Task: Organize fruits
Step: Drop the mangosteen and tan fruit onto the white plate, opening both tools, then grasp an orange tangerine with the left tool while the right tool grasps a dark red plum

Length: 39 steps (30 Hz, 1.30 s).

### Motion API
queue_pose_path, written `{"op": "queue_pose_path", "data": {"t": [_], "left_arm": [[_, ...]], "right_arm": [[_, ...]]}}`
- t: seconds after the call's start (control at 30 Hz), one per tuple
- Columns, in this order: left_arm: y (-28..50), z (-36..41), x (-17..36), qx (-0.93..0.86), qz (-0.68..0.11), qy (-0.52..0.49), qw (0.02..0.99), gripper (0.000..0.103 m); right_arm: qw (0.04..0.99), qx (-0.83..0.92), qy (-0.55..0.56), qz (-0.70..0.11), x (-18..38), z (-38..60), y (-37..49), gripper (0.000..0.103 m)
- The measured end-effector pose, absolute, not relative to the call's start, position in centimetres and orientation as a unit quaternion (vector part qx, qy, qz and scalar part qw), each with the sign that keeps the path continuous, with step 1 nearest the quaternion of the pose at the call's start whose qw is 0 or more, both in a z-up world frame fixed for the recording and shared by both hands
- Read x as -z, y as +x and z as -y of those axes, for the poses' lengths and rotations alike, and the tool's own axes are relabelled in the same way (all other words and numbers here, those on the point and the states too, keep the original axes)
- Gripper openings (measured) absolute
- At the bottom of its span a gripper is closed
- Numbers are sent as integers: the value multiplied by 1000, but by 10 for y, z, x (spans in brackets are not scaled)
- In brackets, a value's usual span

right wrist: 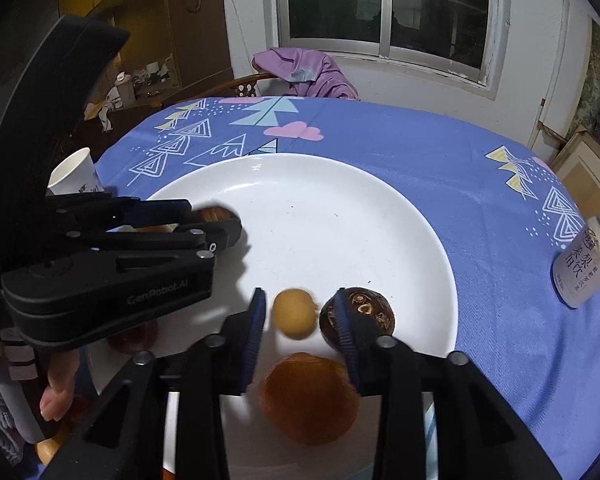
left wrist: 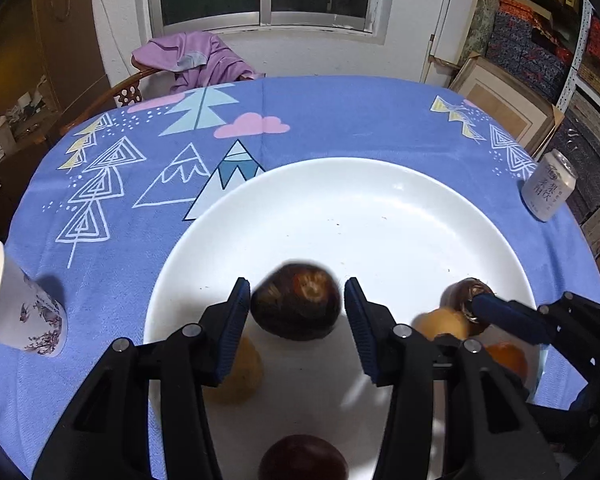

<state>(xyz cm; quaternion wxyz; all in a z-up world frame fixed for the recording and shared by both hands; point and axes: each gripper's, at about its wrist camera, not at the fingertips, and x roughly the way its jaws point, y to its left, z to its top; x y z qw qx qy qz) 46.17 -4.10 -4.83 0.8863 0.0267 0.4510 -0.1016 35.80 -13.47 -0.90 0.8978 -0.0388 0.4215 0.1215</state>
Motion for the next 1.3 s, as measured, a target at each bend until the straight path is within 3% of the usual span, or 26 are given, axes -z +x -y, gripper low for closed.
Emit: {"op": "queue_pose_path", "data": {"t": [0.07, 0.2, 0.3, 0.37, 0.63, 0.9, 1.3], "left_arm": [[459, 39, 43, 98, -446, 25, 889, 60], [438, 20, 19, 88, -433, 5, 897, 63], [404, -4, -4, 77, -416, -9, 906, 65], [370, -22, -15, 58, -396, -8, 917, 74], [242, -58, 15, 28, -380, 13, 925, 77], [217, -43, 42, 51, -388, 41, 919, 78], [238, -31, 65, 92, -424, 48, 900, 79]], "right_arm": [[899, -115, -34, -422, 6, 137, 356, 47], [907, -113, -25, -406, -14, 146, 337, 48], [918, -113, -4, -379, -33, 159, 303, 63], [927, -111, 15, -358, -42, 169, 271, 72], [955, -85, 32, -283, -36, 189, 159, 93], [950, -78, 58, -296, -20, 199, 142, 93], [945, -82, 58, -310, -16, 197, 144, 93]]}}
